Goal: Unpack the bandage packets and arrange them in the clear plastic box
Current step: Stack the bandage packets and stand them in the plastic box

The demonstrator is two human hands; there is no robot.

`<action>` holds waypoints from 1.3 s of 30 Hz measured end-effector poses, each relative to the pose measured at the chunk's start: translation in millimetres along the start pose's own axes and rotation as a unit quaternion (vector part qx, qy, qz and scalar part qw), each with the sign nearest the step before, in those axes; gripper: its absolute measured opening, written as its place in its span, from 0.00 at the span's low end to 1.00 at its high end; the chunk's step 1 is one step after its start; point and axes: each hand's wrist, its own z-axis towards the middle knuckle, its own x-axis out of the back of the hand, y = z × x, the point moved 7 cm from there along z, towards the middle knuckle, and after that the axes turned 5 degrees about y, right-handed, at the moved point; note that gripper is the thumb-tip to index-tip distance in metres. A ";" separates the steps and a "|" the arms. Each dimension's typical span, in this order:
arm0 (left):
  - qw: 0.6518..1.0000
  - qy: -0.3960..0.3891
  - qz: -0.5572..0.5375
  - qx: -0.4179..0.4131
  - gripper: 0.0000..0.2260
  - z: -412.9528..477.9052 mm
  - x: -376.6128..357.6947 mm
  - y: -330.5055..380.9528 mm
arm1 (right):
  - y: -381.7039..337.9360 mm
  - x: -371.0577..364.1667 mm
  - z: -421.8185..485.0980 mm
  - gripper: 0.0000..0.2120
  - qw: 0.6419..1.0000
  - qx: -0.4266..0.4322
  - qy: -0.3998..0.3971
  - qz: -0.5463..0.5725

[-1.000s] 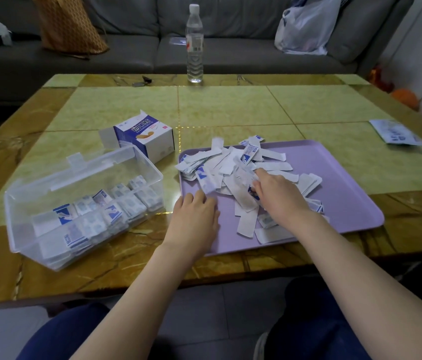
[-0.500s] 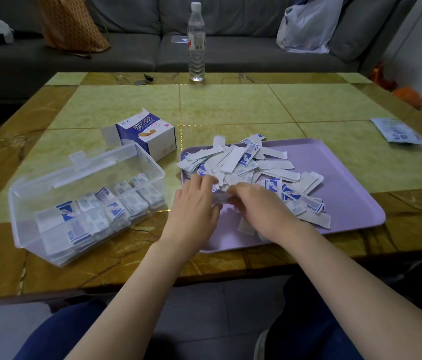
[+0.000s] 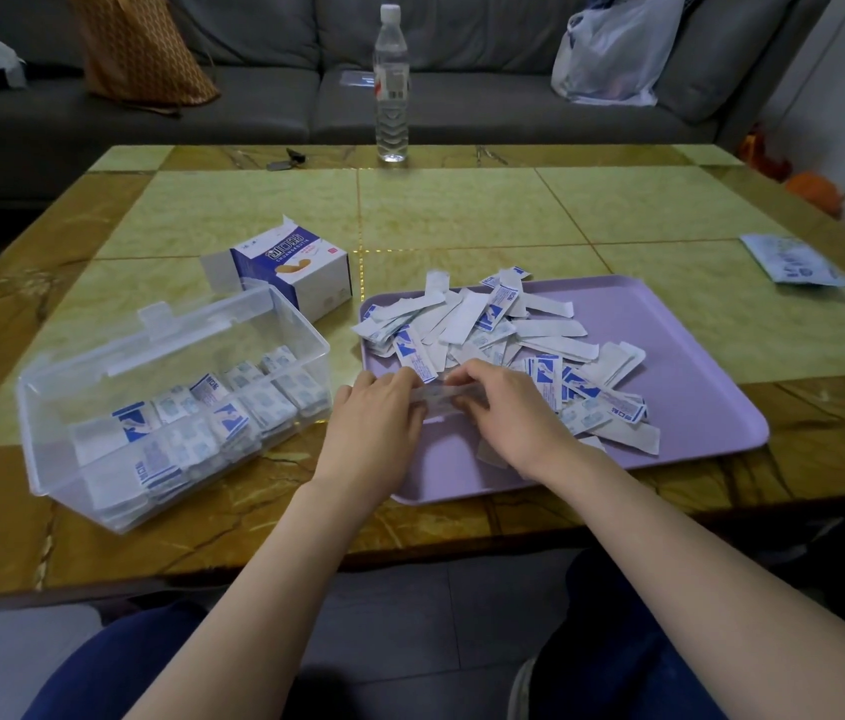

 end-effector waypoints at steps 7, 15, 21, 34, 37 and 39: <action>0.997 -0.012 0.078 -0.012 0.14 -3.6 -5.9 -0.3 | -3.1 -8.2 -2.2 0.16 0.999 0.027 -0.021 -0.012; 0.988 -0.045 0.147 -0.028 0.11 -8.4 -12.4 7.3 | -10.3 -16.0 -4.5 0.16 0.998 0.046 -0.031 -0.033; 0.989 -0.009 0.144 -0.033 0.08 -7.4 -6.4 5.8 | -3.8 -12.5 -0.8 0.12 0.996 0.052 -0.011 -0.068; 0.985 -0.046 0.158 -0.043 0.11 -9.5 -14.6 6.4 | -10.8 -23.4 -7.9 0.11 0.995 0.080 -0.014 -0.060; 0.991 -0.021 0.123 -0.046 0.09 -9.3 -7.6 6.6 | -13.5 -16.3 -7.3 0.08 0.994 0.093 0.009 -0.054; 0.997 -0.011 0.069 -0.045 0.10 -9.6 -3.2 5.3 | -13.5 -10.9 -7.3 0.07 0.996 0.083 0.012 -0.019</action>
